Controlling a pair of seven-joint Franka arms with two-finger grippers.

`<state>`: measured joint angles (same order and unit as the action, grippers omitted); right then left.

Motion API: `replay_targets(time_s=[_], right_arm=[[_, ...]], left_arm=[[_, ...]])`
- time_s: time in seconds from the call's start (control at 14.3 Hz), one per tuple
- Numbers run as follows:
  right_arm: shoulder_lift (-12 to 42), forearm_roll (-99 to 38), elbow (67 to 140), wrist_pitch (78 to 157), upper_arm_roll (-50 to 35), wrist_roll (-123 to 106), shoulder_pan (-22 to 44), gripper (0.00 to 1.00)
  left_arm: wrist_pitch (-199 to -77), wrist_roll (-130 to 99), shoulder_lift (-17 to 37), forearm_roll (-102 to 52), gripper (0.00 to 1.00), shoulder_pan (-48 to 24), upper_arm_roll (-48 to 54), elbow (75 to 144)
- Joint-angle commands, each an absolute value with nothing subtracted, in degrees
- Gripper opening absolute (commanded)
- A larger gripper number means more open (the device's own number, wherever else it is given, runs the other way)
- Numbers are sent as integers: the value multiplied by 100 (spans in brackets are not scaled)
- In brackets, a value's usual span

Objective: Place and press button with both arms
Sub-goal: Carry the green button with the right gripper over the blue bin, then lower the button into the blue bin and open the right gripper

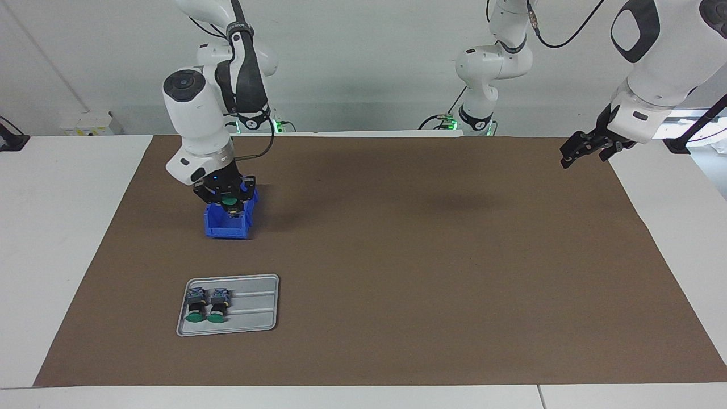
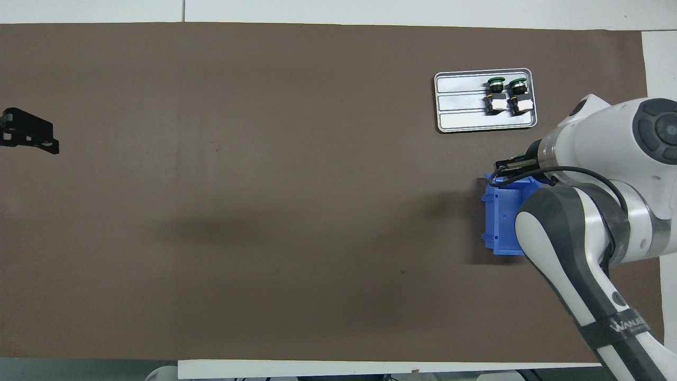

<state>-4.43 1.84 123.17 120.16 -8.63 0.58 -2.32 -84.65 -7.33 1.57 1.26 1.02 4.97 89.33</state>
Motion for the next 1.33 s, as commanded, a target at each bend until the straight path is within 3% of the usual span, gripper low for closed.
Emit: replay_targets(time_s=[0.0,0.28,0.56,0.84,1.26], right_arm=[[-668,53,12726,12085,-932,-246,-553,0],[-581,53,12955,12277,-923,-404,-756,1],[-369,53,13385,12989,-923,-518,-852,2],[-299,53,13482,13078,-923,-676,-949,3],[-193,53,13474,13078,-923,-650,-879,26]], left_arm=[[-8473,-694,9,158,100,79,483,9079],[-8464,-677,9,158,100,79,483,9079],[-8455,-659,9,158,100,79,483,9088],[-8429,-685,9,158,100,9,483,9079],[-8420,-703,9,158,100,-79,492,9079]])
